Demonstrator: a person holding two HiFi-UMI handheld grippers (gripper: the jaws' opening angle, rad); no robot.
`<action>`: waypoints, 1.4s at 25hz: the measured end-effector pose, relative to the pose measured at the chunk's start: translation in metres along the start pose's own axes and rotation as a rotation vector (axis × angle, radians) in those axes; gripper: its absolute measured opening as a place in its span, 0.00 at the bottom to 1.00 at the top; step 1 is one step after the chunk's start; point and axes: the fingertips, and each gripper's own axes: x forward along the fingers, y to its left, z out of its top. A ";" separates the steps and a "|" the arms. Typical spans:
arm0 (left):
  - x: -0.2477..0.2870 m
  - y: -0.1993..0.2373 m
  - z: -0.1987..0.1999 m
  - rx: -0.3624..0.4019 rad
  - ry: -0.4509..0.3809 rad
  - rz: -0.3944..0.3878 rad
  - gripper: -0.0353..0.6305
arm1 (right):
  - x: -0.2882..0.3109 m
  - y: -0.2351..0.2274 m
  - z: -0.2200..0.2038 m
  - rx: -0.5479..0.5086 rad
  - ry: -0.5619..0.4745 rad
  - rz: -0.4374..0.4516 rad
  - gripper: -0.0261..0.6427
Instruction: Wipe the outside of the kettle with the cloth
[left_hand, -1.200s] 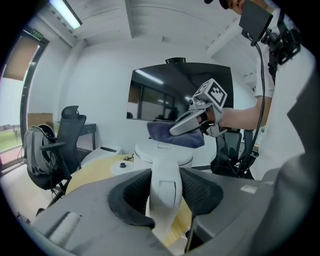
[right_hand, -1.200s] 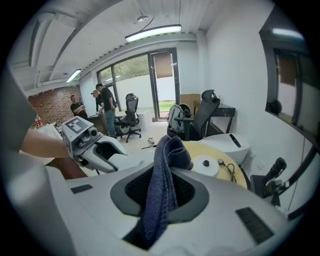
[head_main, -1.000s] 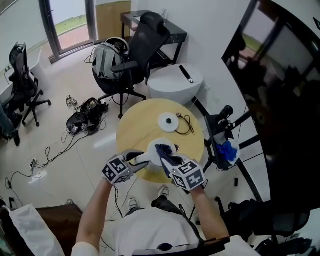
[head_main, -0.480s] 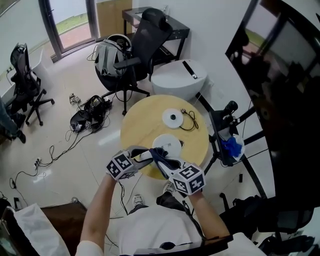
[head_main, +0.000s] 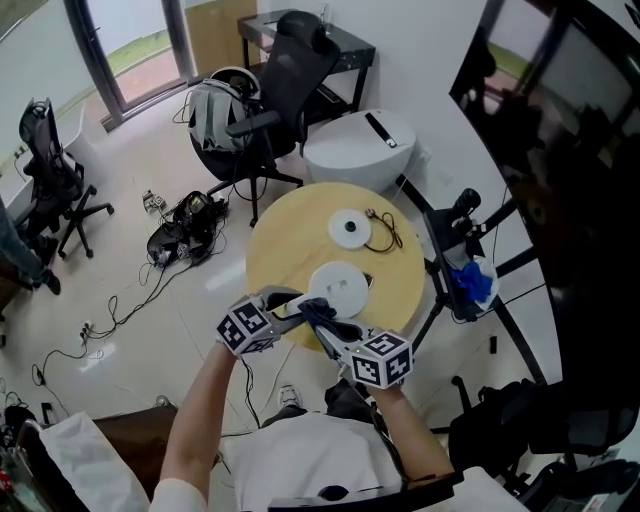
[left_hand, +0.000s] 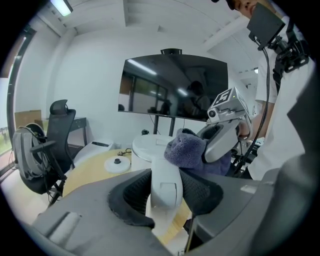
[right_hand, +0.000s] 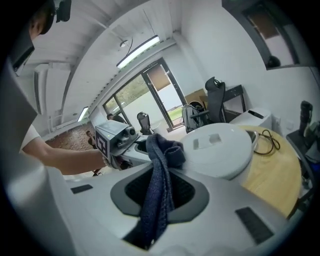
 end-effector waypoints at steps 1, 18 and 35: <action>0.000 0.000 0.000 0.002 0.003 -0.001 0.32 | 0.000 0.000 -0.002 0.019 -0.003 0.001 0.14; -0.002 -0.001 0.001 -0.001 0.052 -0.009 0.32 | 0.065 -0.060 -0.119 0.215 0.164 -0.078 0.14; -0.001 0.005 0.000 0.034 0.090 -0.012 0.31 | 0.002 -0.052 -0.063 -0.091 0.132 -0.107 0.14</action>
